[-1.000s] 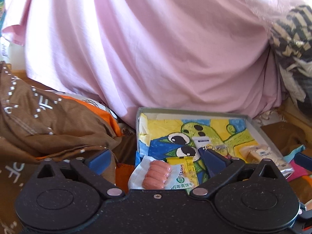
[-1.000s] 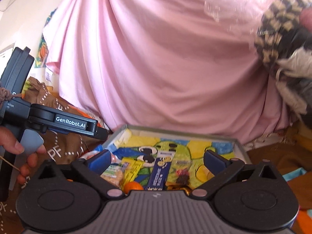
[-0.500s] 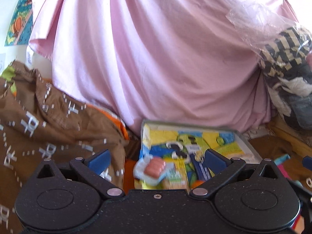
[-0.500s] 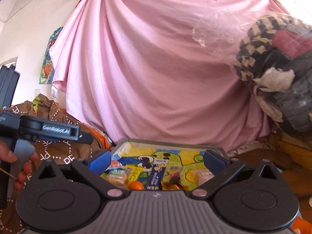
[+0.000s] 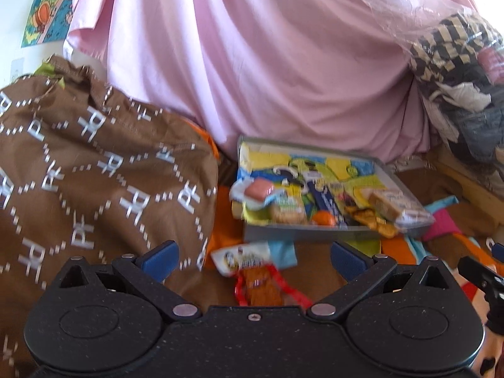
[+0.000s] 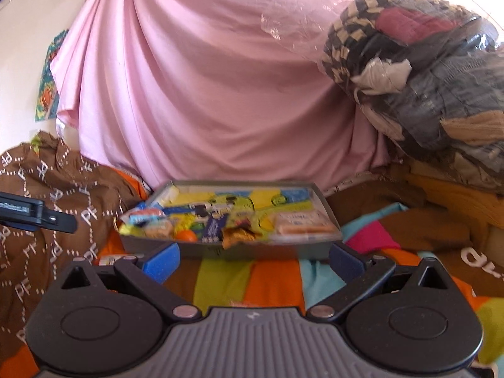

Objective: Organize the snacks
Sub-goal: 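Move both tools back over the remaining snacks on the bedspread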

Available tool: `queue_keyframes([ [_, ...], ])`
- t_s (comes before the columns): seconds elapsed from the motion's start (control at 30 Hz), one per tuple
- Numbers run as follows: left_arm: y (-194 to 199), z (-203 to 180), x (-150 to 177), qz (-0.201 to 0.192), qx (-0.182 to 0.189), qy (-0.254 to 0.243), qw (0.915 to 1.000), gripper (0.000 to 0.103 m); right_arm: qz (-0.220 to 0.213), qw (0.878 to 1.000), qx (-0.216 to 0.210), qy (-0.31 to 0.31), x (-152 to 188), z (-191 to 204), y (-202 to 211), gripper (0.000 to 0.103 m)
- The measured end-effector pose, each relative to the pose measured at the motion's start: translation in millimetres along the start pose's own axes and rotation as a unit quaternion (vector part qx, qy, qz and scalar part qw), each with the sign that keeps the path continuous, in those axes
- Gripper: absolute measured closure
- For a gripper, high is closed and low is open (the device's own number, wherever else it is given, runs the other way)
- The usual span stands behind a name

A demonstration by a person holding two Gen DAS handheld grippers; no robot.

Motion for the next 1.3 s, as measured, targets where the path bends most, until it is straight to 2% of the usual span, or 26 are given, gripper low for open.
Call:
queue_keyframes([
  [0.13, 4.7, -3.7, 20.2, 0.032, 0.005, -0.002, 0.9995, 0.001, 0.026, 1.0, 0.004, -0.006, 17.7, -2.0, 2.9, 0.0],
  [0.4, 11.9, -22.7, 59.3, 0.089, 0.032, -0.041, 0.9947, 0.001, 0.103, 0.995, 0.01, 0.005, 59.3, 7.7, 7.9, 0.0],
  [0.67, 13.3, -31.4, 84.5, 0.131, 0.035, -0.062, 0.9888, 0.001, 0.16, 0.987, 0.017, 0.006, 88.1, 12.9, 16.4, 0.0],
  [1.03, 8.2, -34.4, 100.0, 0.169, 0.027, -0.076, 0.9823, 0.001, 0.191, 0.981, 0.033, 0.003, 100.7, 6.9, 7.6, 0.0],
  [1.3, 4.2, -32.3, 102.5, 0.179, 0.021, -0.07, 0.9811, 0.001, 0.201, 0.979, 0.031, -0.004, 104.3, 7.3, 0.3, 0.0],
])
Point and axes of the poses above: each gripper's, at about its wrist camera, not at the fingertips, and y roughly against the way its jaws point, z to its left, x to its underside, the point moved 9 cm from there along -y, roughly the way its jaws point, and after that the axes turned 6 degrees about -y, right-handed, at the moved point
